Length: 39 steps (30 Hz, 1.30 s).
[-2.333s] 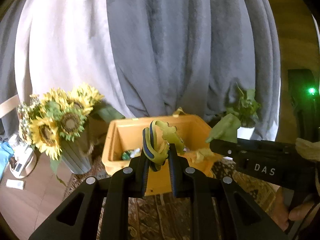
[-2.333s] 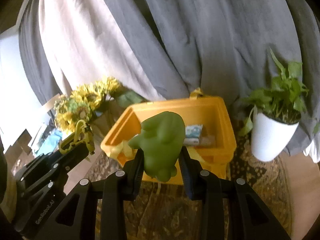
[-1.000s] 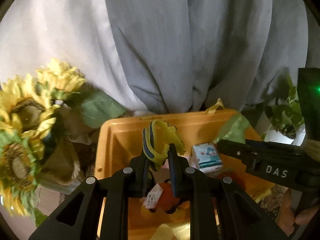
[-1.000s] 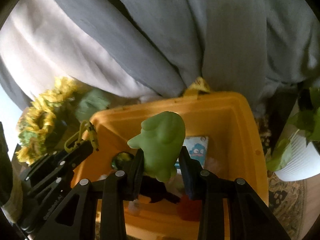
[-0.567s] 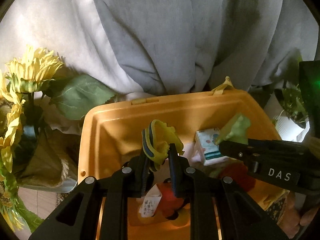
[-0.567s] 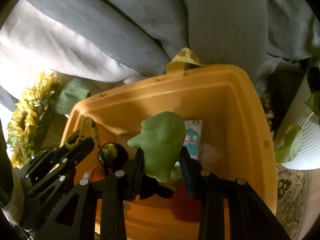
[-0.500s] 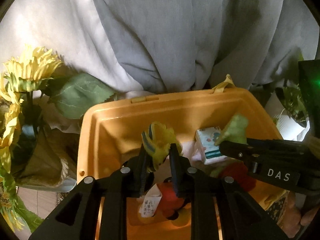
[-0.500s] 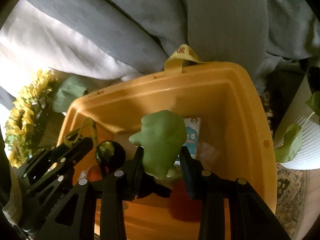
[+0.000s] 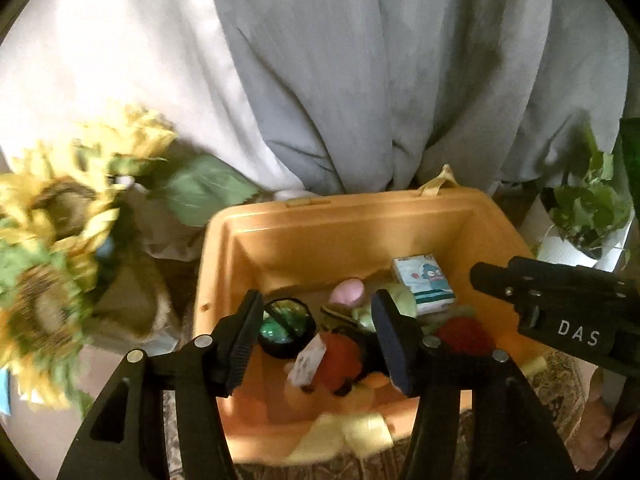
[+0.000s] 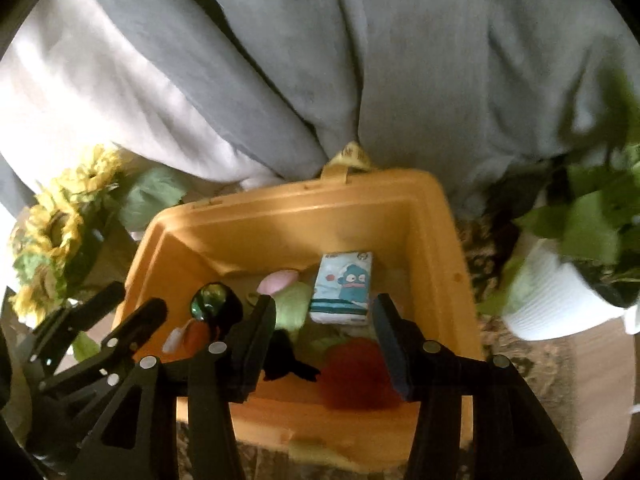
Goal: Organize soft objects
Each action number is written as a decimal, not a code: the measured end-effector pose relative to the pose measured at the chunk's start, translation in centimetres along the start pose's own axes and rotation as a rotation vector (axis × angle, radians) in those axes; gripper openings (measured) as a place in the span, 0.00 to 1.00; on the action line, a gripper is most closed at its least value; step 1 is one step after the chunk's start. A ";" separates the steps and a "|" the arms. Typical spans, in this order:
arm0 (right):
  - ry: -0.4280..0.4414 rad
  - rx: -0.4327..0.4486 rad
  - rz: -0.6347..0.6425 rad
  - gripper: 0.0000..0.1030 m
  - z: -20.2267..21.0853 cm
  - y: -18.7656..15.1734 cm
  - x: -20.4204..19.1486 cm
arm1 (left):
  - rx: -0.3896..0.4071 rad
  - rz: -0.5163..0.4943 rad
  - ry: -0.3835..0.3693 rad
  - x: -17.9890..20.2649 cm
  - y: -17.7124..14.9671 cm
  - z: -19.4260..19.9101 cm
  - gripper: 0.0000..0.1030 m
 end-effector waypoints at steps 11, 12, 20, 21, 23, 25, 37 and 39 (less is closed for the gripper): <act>-0.073 0.151 0.144 0.58 7.8 -3.2 -5.1 | 0.144 0.065 0.118 -4.6 -1.9 9.7 0.68; -0.073 0.161 0.153 0.58 8.3 -3.6 -5.5 | 0.153 0.070 0.123 -4.9 -2.2 10.4 0.70; -0.087 0.290 0.159 0.81 13.7 -8.6 -8.9 | 0.284 0.071 0.185 -7.2 -5.8 17.2 0.91; -0.099 0.301 0.158 0.81 14.2 -9.0 -9.1 | 0.296 0.071 0.192 -7.4 -6.2 17.7 0.91; -0.127 0.332 0.158 0.81 15.3 -10.2 -9.7 | 0.317 0.078 0.195 -8.0 -7.2 18.7 0.94; -0.148 0.358 0.154 0.81 16.4 -11.2 -10.1 | 0.340 0.086 0.191 -8.4 -8.2 19.9 1.00; -0.230 0.449 0.155 0.85 22.0 -17.1 -12.3 | 0.479 0.058 0.188 -8.7 -12.3 26.8 1.00; -0.231 0.459 0.156 0.85 22.9 -17.8 -12.5 | 0.488 0.059 0.198 -8.8 -12.8 27.8 1.00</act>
Point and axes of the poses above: each gripper's, at about its wrist camera, not at the fingertips, and z roughly against the way its jaws point, x to its right, y to its top, the point moved 8 cm from there along -z, roughly the way its jaws point, and after that the axes turned 14 degrees about y, right-handed, at the moved point
